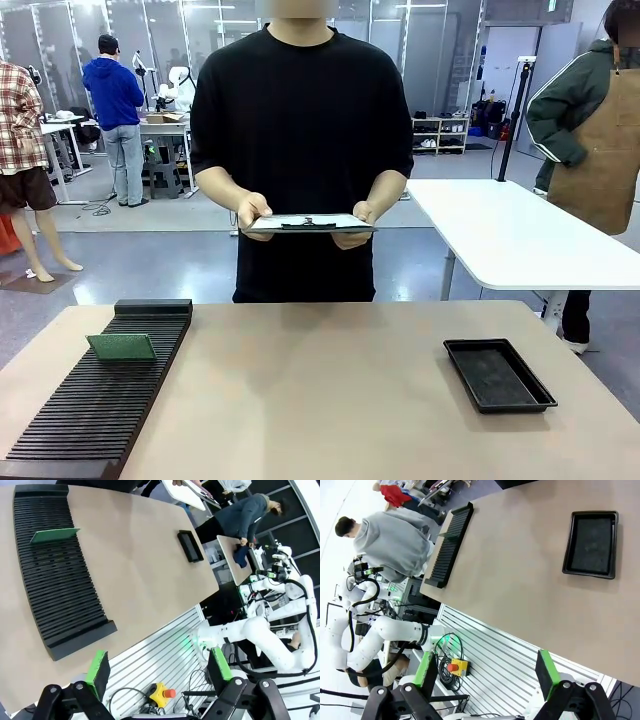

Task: Inspect the PCB.
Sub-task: Pick up the Blank PCB and present it to the human.

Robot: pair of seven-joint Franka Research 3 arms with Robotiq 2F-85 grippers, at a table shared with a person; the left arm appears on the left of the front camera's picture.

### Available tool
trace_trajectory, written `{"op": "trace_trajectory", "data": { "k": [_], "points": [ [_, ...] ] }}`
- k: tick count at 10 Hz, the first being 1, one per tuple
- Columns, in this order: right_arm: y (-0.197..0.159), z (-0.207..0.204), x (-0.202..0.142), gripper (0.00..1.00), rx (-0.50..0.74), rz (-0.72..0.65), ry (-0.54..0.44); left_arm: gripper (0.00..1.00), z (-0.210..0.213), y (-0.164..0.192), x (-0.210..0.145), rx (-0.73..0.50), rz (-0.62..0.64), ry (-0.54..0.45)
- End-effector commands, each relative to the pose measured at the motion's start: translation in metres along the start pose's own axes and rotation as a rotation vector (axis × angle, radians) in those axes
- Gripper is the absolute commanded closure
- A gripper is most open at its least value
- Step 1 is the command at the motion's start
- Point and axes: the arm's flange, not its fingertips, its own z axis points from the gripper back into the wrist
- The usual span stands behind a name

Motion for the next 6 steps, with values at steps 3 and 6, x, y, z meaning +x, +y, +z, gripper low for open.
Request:
{"op": "trace_trajectory", "data": {
  "k": [3,6],
  "points": [
    [0.001,0.001,0.000,0.00,0.002,0.015,0.003,0.00,-0.009,-0.021,0.016,0.137,-0.125,0.050],
    [0.001,0.001,0.000,0.00,0.002,0.015,0.003,0.00,-0.068,-0.032,0.058,0.363,-0.513,0.300]
  ]
}}
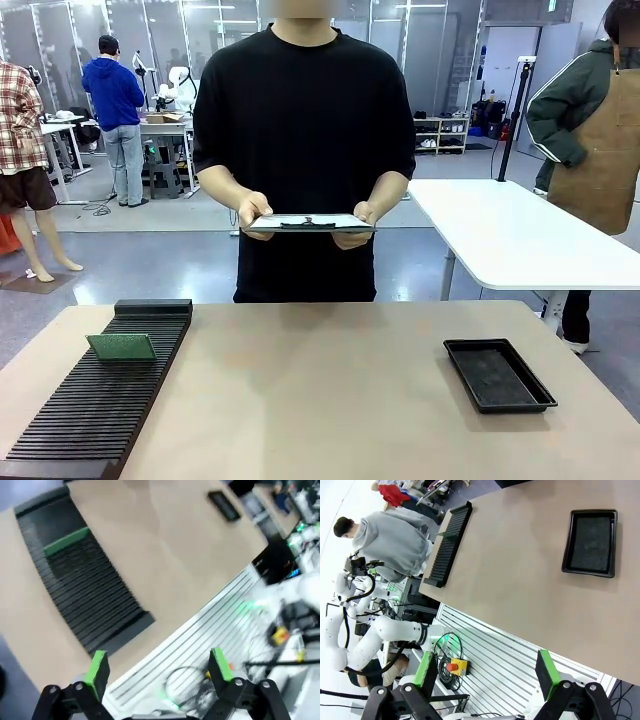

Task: Inspect the PCB.
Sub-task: Pick up the Blank PCB and present it to the human.

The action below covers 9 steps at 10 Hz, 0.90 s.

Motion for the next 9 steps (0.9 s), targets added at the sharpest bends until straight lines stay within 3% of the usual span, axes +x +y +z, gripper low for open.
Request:
{"op": "trace_trajectory", "data": {
  "k": [1,5,7,8,9],
  "points": [
    [0.001,0.002,0.000,0.00,0.008,0.019,-0.001,0.00,-0.035,0.022,0.029,0.107,-0.289,0.130],
    [0.001,0.002,0.000,0.00,0.008,0.019,-0.001,0.00,-0.112,0.058,0.070,0.235,-0.473,0.282],
    [0.001,0.002,0.000,0.00,0.008,0.019,-0.001,0.00,-0.117,0.059,0.072,0.133,-0.481,0.230],
    [0.001,0.002,0.000,0.00,0.008,0.019,-0.001,0.00,-0.119,0.052,0.068,0.212,-0.467,0.282],
    [0.001,0.002,0.000,0.00,0.008,0.019,-0.001,0.00,-0.119,0.052,0.068,0.212,-0.467,0.282]
  ]
}}
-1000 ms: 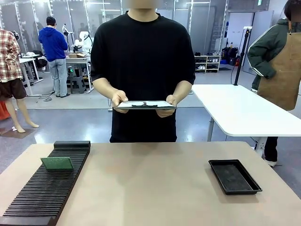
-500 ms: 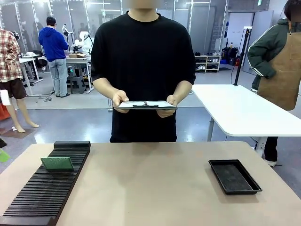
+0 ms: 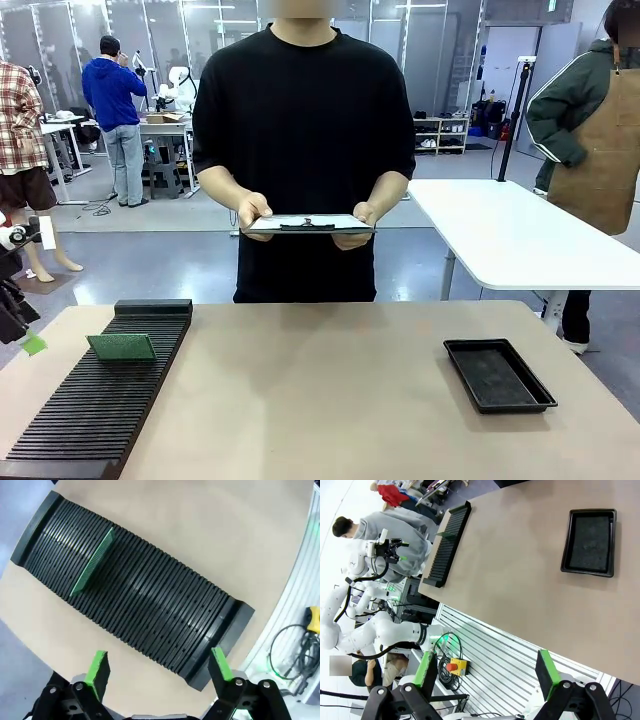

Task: Inspect the PCB.
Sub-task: Pick up the Blank PCB and present it to the human.

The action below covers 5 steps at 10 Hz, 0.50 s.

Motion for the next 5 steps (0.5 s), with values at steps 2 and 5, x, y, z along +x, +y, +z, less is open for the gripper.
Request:
{"op": "trace_trajectory", "data": {
  "k": [2,5],
  "points": [
    [0.000,0.002,0.000,0.00,0.012,0.020,-0.001,0.00,0.007,-0.004,0.001,0.018,0.002,0.008],
    [0.000,0.002,0.000,0.00,0.012,0.020,-0.001,0.00,-0.017,0.026,0.006,0.128,-0.481,-0.055]
  ]
}}
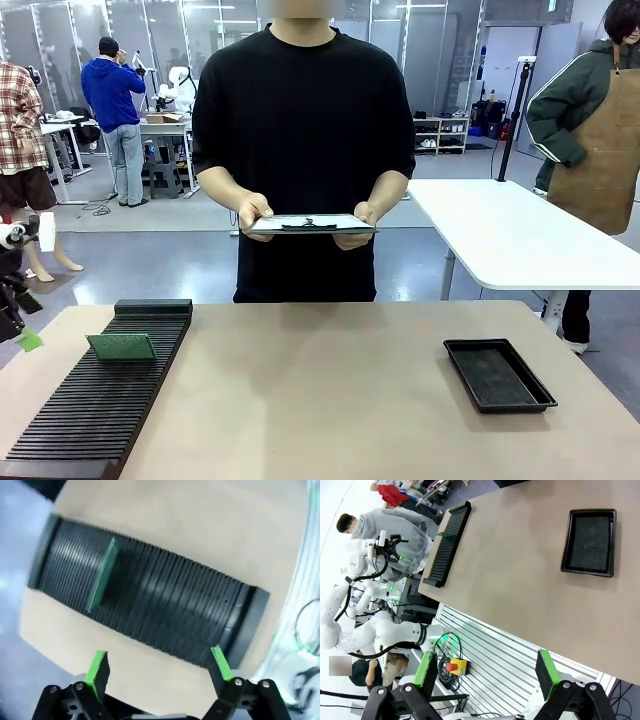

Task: Inspect the PCB.
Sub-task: Pick up the Blank PCB and present it to the human.

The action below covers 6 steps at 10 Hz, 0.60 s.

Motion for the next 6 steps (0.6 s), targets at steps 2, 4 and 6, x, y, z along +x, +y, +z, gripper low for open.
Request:
{"op": "trace_trajectory", "data": {
  "k": [2,4,6],
  "points": [
    [0.000,0.002,0.000,0.00,0.012,0.020,-0.001,0.00,-0.038,0.050,-0.011,0.023,-0.389,-0.094],
    [0.000,0.002,0.000,0.00,0.012,0.020,-0.001,0.00,-0.064,0.073,-0.012,-0.008,-0.477,-0.030],
    [0.000,0.002,0.000,0.00,0.012,0.020,-0.001,0.00,-0.093,0.095,-0.011,-0.039,-0.477,0.015]
  ]
}}
